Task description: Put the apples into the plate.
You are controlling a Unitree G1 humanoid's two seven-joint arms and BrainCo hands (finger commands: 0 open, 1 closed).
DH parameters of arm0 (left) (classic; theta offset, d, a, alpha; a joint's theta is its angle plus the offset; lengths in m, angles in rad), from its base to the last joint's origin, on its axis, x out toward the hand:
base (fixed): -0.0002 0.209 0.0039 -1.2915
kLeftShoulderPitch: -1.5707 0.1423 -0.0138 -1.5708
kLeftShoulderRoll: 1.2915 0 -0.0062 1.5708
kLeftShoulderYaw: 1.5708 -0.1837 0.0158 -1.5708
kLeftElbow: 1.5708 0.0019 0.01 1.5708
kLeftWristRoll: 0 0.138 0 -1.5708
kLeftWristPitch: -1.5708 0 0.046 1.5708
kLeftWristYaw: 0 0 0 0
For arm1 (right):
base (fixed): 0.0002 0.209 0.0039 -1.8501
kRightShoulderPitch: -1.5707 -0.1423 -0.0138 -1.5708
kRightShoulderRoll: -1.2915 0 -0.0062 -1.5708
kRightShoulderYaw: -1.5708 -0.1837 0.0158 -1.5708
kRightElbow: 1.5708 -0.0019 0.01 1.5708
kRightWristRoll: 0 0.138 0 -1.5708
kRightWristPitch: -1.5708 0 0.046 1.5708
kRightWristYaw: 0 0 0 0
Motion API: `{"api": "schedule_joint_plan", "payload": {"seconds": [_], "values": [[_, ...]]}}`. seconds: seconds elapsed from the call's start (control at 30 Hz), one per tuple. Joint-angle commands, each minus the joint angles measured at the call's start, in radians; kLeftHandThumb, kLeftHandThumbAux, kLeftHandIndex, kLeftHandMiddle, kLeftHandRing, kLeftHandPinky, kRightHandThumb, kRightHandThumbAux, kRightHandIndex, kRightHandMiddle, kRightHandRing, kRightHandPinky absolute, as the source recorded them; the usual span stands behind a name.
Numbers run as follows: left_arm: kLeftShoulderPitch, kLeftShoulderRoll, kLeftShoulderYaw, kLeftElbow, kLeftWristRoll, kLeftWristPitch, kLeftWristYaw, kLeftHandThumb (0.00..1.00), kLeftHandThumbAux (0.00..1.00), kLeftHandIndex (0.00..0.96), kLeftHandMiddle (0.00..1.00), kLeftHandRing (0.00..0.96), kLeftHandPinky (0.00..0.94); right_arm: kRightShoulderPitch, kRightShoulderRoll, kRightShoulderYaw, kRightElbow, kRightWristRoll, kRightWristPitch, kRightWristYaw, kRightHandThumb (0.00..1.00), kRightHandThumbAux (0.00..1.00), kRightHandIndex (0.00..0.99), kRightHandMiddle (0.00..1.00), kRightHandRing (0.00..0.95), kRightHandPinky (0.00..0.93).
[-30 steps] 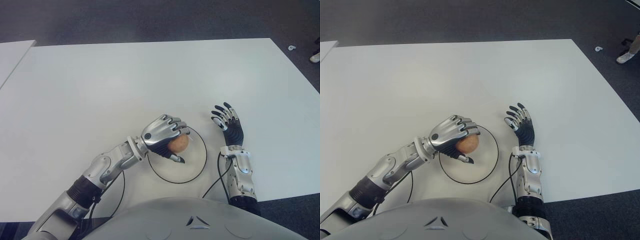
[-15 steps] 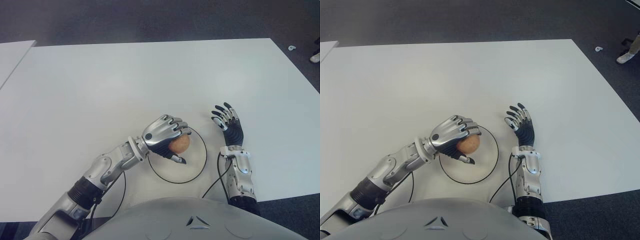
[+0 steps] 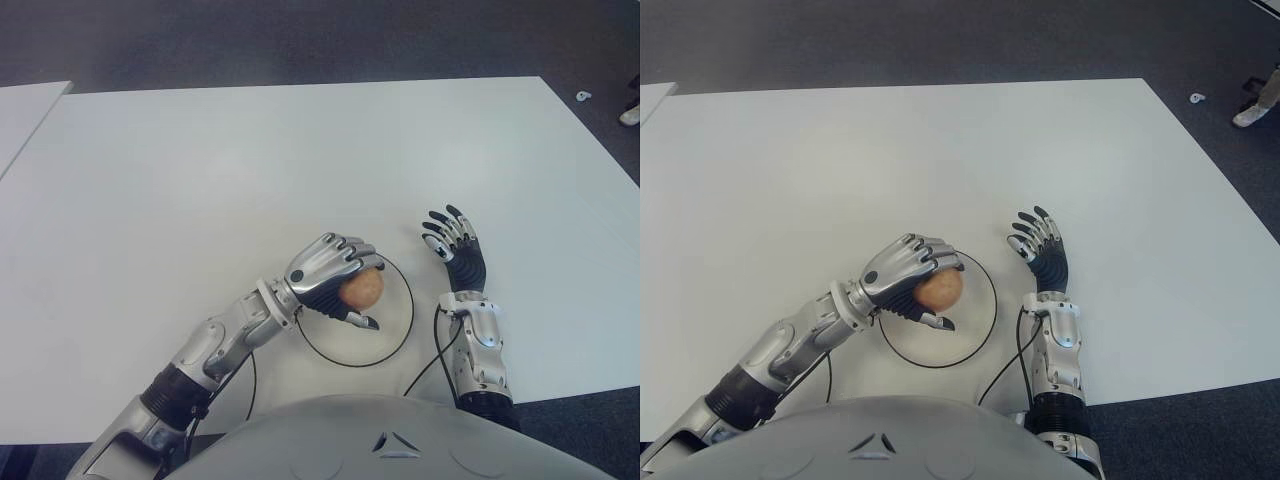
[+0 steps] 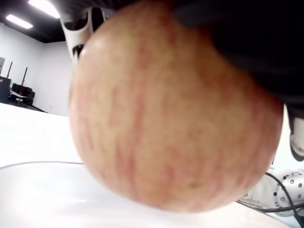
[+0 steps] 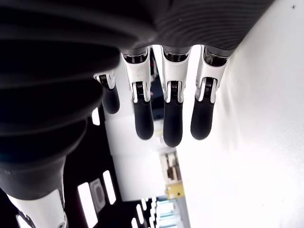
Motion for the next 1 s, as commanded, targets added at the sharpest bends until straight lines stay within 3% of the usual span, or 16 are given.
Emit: {"api": "schedule_joint_plan", "payload": {"seconds": [0.03,0.27,1.0], "values": [[0.012,0.005,0.012,-0.042,0.01,0.035,-0.057,0.155,0.222,0.013,0.015,0.012,0.013,0.032,0.017,-0.001,0.068,0.007,0.044,-0.004,0.495,0.764,0.14,0.288,0.294,0.291],[0.021,0.006,0.024,-0.083,-0.004,0.057,-0.097,0.16,0.172,0.0,0.0,0.0,0.0,0.031,0.025,-0.002,0.064,0.023,0.047,0.0,0.534,0.761,0.136,0.282,0.283,0.288],[0.016,0.019,0.05,-0.096,-0.054,0.011,-0.116,0.158,0.163,0.0,0.0,0.0,0.0,0.034,0.029,-0.003,0.053,0.056,0.054,0.021,0.573,0.734,0.131,0.274,0.282,0.308]]}}
